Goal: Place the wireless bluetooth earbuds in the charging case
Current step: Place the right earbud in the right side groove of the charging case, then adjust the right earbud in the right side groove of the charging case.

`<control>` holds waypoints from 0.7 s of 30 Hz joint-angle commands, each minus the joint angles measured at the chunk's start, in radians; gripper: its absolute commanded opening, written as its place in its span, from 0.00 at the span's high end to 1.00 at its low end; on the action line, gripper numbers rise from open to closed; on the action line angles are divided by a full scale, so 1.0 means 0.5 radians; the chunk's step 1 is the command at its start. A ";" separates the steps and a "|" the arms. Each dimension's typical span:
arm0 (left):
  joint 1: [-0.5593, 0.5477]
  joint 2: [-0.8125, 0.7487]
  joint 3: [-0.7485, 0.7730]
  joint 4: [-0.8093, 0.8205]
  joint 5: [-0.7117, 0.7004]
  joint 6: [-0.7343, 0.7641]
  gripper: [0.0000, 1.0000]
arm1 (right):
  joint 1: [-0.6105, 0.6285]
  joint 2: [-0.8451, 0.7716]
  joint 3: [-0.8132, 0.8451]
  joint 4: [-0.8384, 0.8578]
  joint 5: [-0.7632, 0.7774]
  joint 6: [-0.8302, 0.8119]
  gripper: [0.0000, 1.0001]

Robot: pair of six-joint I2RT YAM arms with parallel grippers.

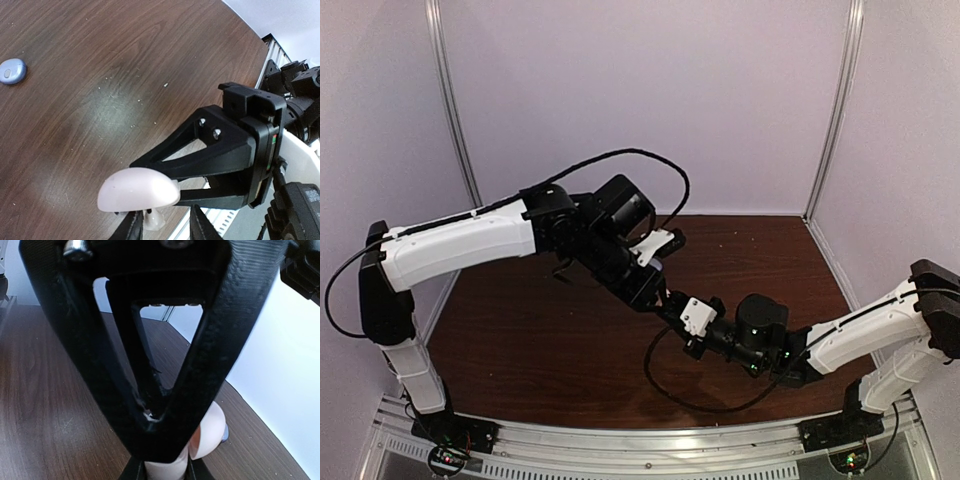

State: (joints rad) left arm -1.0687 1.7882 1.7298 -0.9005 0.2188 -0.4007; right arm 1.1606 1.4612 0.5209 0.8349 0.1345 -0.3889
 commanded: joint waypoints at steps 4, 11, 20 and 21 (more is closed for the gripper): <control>0.009 -0.096 0.068 -0.042 -0.052 -0.033 0.66 | -0.008 0.001 -0.013 0.052 -0.030 0.023 1.00; 0.012 -0.181 0.136 -0.071 -0.158 -0.019 0.63 | -0.017 0.000 -0.024 0.059 -0.057 0.053 1.00; 0.015 -0.584 -0.195 0.317 -0.335 0.121 0.44 | -0.034 -0.124 -0.039 0.006 -0.332 0.155 1.00; 0.016 -0.651 -0.282 0.368 -0.356 0.142 0.41 | -0.037 -0.150 -0.039 -0.013 -0.378 0.173 1.00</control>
State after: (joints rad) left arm -1.0676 1.5826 1.6936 -0.8703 0.1032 -0.3790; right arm 1.1488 1.4456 0.5110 0.8276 0.0456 -0.3519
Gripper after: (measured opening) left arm 0.543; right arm 0.211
